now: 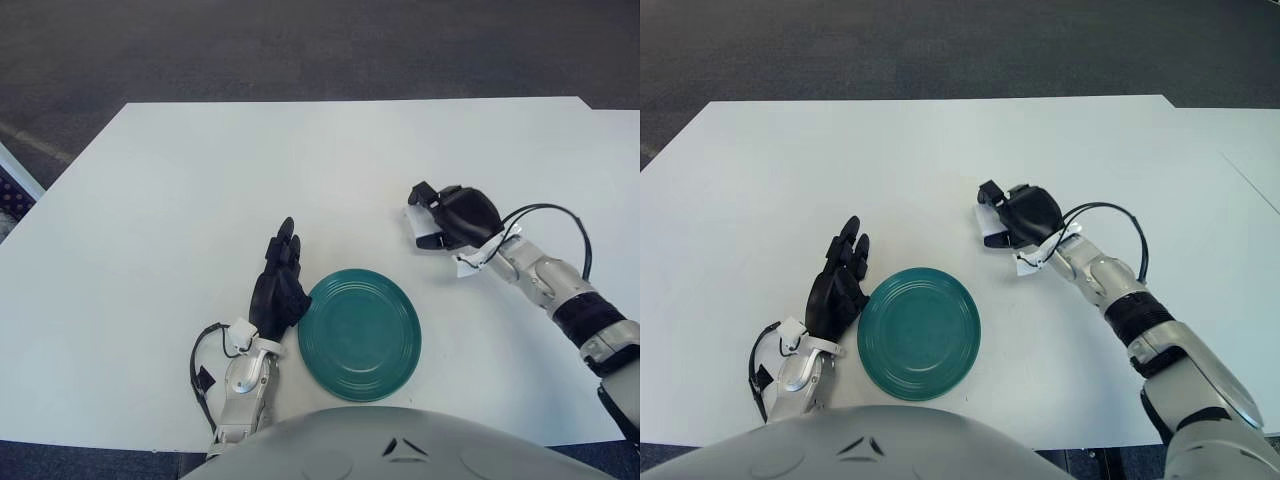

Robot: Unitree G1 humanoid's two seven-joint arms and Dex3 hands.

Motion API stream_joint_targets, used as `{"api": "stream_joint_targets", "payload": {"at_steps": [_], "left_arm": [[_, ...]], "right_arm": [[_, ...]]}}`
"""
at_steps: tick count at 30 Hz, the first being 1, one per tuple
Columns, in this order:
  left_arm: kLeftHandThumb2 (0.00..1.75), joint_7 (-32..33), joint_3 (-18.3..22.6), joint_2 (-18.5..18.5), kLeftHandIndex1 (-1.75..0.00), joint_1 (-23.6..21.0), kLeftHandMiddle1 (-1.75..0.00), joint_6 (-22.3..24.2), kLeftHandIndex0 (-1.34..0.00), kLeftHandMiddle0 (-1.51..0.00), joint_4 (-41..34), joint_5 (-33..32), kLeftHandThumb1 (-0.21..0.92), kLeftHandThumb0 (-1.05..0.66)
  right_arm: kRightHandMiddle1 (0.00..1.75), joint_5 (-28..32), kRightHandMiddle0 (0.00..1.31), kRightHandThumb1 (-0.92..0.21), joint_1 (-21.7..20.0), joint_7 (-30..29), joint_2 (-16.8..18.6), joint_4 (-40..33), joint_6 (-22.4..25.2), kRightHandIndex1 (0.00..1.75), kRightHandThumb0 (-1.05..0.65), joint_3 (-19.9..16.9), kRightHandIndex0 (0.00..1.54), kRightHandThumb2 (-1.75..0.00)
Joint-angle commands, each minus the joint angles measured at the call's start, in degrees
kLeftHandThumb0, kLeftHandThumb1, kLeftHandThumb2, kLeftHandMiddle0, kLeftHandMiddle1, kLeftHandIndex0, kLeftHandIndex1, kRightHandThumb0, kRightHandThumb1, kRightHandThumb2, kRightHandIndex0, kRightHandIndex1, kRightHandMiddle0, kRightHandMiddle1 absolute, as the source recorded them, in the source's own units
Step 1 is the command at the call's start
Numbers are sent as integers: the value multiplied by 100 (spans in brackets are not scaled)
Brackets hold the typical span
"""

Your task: Put the charger into the plate.

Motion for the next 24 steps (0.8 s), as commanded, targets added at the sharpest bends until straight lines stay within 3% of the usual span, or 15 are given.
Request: {"api": "stream_joint_targets", "payload": {"at_steps": [1,5,10,16,24], "left_arm": [[104,39,17,-79,-24,40,0,107,0,-5,30,-70,92,-99],[104,-43,30,-27,-25,6,0,43,0,-5,89,-106,92,-99],[104,-71,41,-3,-26,5,-1,57,0,-6,61,-155,92,-99],[102,-20,86,8,-26,21,0,252,0,-6,0,-234,92,-99],[102,1,120,-46,-23,-51,0,152,0,-4,100,-183,92,-99]], "right_arm": [[175,112,78,-92,201,409,-71,-979,96,175,-46,-381,84,-75],[175,259,76,-92,455,1004,-43,-1980,211,175,-46,-680,83,-75],[175,337,75,-92,562,1463,73,-2436,234,175,-46,-839,83,-74],[175,14,75,-92,857,1769,435,-3205,111,175,-45,-626,86,-73],[175,13,75,-91,1061,2259,479,-3758,-345,175,-45,-627,91,-71]]}}
